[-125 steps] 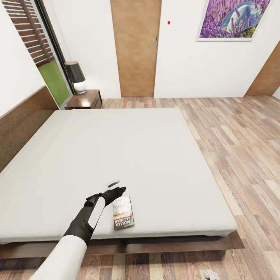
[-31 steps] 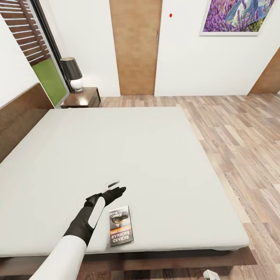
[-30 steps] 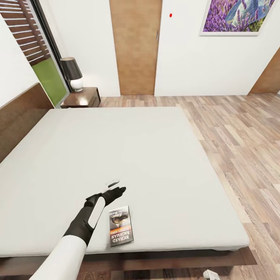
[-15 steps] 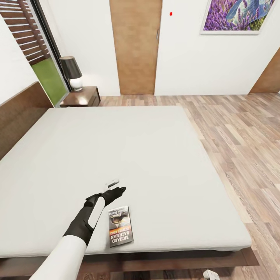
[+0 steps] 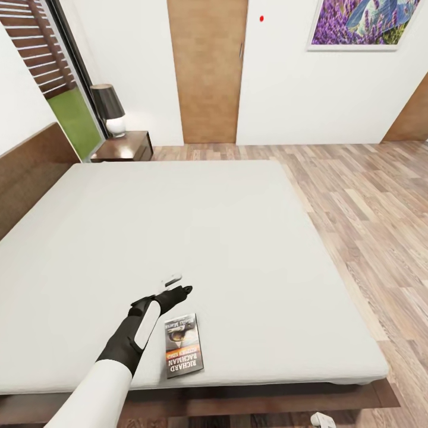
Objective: In the bedroom, move the book from the bed onto either nightstand, and place the two sandals side by side next to the bed.
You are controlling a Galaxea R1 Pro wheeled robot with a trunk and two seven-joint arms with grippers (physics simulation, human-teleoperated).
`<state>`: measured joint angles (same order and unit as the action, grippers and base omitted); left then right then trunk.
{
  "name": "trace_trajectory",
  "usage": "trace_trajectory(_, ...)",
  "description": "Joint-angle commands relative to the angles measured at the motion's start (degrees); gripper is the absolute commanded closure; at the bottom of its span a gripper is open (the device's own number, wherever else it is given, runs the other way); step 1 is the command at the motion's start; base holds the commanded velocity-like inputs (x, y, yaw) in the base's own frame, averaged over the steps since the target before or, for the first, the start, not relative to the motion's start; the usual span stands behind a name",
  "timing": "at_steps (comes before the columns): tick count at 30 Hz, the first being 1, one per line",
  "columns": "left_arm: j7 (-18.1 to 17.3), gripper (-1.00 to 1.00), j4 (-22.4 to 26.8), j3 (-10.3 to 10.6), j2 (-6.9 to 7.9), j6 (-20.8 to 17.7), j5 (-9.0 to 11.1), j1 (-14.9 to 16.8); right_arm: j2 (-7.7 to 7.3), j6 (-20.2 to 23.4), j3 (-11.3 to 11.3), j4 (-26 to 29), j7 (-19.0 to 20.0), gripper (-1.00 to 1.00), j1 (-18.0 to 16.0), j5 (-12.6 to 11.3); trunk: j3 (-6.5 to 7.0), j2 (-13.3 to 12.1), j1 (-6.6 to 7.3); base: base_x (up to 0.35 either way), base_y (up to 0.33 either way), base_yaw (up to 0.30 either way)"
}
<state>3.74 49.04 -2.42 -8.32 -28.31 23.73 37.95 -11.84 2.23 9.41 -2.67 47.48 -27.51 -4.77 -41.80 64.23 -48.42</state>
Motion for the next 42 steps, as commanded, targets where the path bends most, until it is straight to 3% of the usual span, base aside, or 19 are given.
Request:
trace_trajectory(1, 0.39, -1.00, 0.09, -0.12, -0.04, -0.34, 0.61, 0.02, -0.03, 0.24, 0.08, -0.20, 0.25, -1.00, -0.08, -0.50, -0.23, 0.45, -0.23, 0.000, 0.000, 0.000)
trace_trajectory(42, 0.39, -1.00, 0.09, -0.12, -0.04, -0.34, 0.61, 0.02, 0.06, 0.24, 0.08, -0.21, 0.25, -1.00, -0.08, -0.50, -7.59, 16.89, -9.23, 0.000, 0.000, 0.000)
